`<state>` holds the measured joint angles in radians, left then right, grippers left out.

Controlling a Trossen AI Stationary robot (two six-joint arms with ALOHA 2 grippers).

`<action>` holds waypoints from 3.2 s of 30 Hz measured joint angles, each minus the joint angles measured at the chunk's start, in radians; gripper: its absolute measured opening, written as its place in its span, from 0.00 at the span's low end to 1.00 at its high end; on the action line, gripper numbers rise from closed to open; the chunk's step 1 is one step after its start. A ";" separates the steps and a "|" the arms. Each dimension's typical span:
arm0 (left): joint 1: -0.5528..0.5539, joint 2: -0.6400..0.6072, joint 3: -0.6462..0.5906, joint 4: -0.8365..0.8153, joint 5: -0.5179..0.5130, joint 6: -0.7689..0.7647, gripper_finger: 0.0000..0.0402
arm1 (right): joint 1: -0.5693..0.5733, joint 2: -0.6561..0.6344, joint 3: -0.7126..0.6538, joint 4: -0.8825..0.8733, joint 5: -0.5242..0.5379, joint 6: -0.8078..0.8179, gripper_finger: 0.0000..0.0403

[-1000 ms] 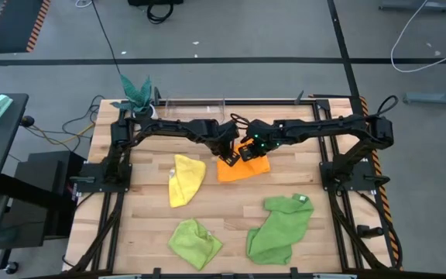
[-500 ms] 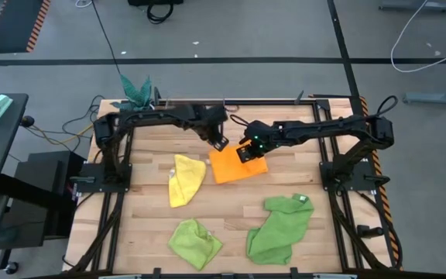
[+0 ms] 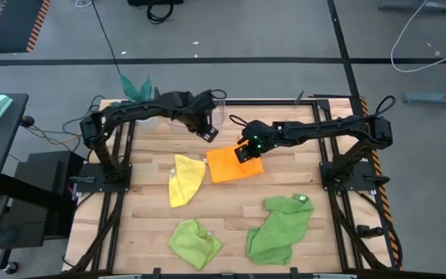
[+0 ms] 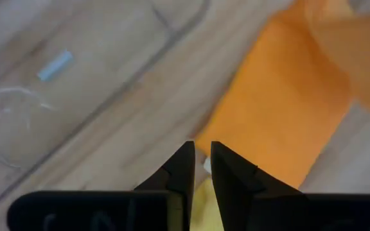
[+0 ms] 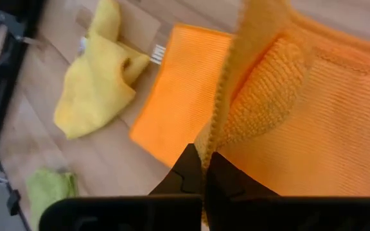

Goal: Fold microfiber towels
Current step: Fold the orange towel, then put the orange towel into the transparent bin

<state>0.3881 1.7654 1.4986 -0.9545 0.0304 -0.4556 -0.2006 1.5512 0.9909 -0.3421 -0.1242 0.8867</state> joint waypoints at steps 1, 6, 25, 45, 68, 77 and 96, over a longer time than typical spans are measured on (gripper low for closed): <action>-0.011 0.003 0.000 -0.019 -0.002 0.002 0.13 | -0.002 0.012 0.000 0.012 -0.003 0.000 0.00; -0.067 0.004 -0.001 -0.036 -0.016 0.005 0.12 | -0.002 0.078 0.000 0.113 -0.061 -0.007 0.00; -0.064 0.004 -0.001 -0.113 -0.063 -0.007 0.09 | 0.012 0.241 0.140 0.160 -0.126 -0.064 0.00; -0.046 0.004 -0.001 -0.118 -0.083 -0.004 0.08 | 0.028 0.274 0.183 0.165 -0.211 -0.174 0.23; -0.045 0.004 -0.001 -0.114 -0.083 -0.003 0.06 | -0.062 0.239 0.183 0.026 -0.185 -0.184 0.34; -0.044 0.004 -0.002 -0.096 -0.083 0.008 0.04 | -0.071 0.219 0.182 -0.147 -0.046 -0.209 0.34; -0.044 -0.001 -0.002 -0.089 -0.082 0.017 0.04 | -0.068 0.231 0.180 -0.283 0.020 -0.217 0.26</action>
<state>0.3439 1.7645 1.4971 -1.0431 -0.0517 -0.4389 -0.2683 1.7821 1.1706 -0.6255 -0.1041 0.6697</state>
